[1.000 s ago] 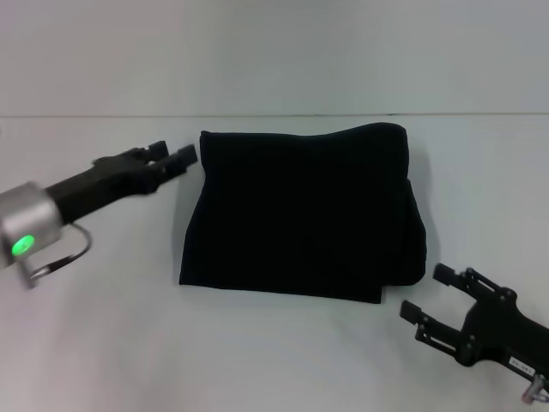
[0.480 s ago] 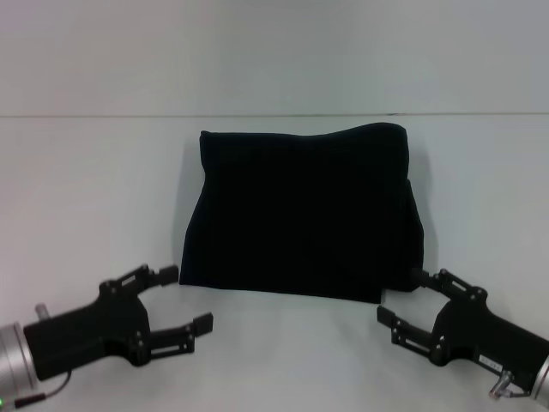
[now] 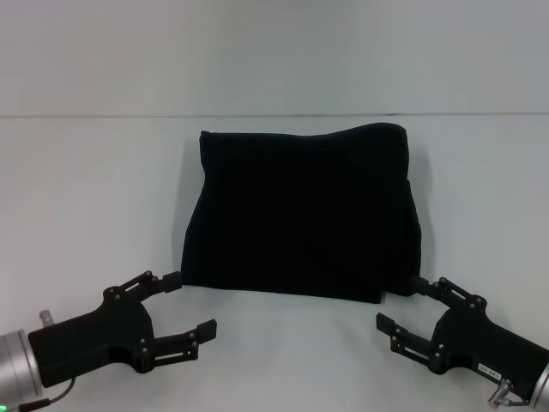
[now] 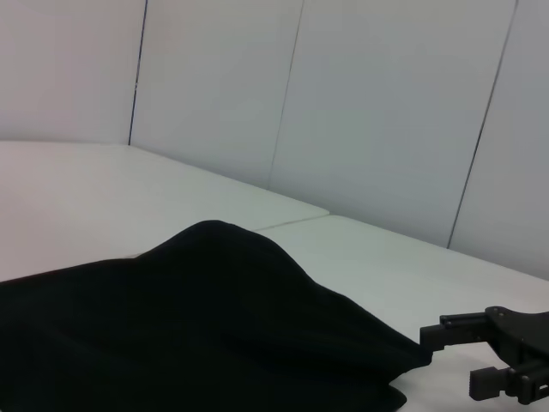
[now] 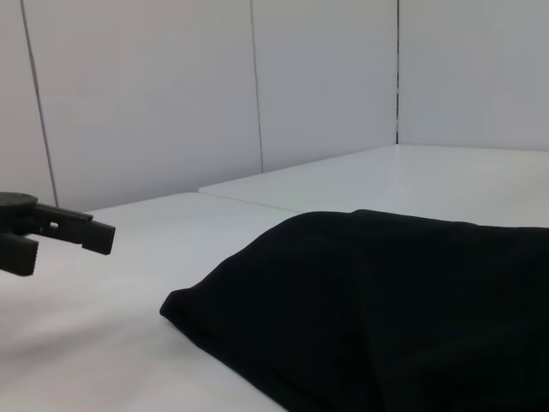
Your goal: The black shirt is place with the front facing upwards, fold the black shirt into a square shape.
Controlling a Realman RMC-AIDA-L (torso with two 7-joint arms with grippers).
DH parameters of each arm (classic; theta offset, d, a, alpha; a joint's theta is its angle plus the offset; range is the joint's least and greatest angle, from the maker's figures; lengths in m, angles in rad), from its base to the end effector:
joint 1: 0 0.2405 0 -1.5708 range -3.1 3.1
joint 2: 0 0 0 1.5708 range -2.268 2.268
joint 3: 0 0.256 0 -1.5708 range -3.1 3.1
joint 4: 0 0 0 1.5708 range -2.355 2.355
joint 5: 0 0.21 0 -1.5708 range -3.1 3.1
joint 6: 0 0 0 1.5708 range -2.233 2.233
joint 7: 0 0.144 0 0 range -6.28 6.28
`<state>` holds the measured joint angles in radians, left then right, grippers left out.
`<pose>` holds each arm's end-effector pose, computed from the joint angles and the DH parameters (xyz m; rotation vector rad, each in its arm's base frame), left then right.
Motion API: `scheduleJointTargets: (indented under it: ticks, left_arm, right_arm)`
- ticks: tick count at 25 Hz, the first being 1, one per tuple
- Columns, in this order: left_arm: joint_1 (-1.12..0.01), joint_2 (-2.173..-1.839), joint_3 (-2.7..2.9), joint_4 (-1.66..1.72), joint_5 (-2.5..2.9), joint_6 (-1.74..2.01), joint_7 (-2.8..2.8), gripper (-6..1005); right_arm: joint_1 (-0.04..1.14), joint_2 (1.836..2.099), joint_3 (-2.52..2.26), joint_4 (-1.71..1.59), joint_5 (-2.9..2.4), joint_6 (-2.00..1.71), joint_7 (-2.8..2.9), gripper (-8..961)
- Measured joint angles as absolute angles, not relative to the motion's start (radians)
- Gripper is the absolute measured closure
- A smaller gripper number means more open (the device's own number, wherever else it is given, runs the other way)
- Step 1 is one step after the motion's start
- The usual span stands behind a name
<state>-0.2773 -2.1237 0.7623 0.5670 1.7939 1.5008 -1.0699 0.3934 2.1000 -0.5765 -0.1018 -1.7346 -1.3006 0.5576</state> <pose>-0.3150 0.2606 -0.0265 -2.5304 -0.6168 -0.7729 0.3247 0.2606 -0.0771 -2.3773 0.5082 0.6834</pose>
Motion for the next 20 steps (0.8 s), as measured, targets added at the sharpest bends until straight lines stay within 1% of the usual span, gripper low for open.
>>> scheduleJointTargets:
  ticks: [20]
  left_arm:
    - [-0.272,-2.124,0.761,0.570,1.789,1.509,-1.069,47]
  right_arm:
    - [0.391,2.100,-0.580,-0.100,-1.733,-1.312,0.560,118]
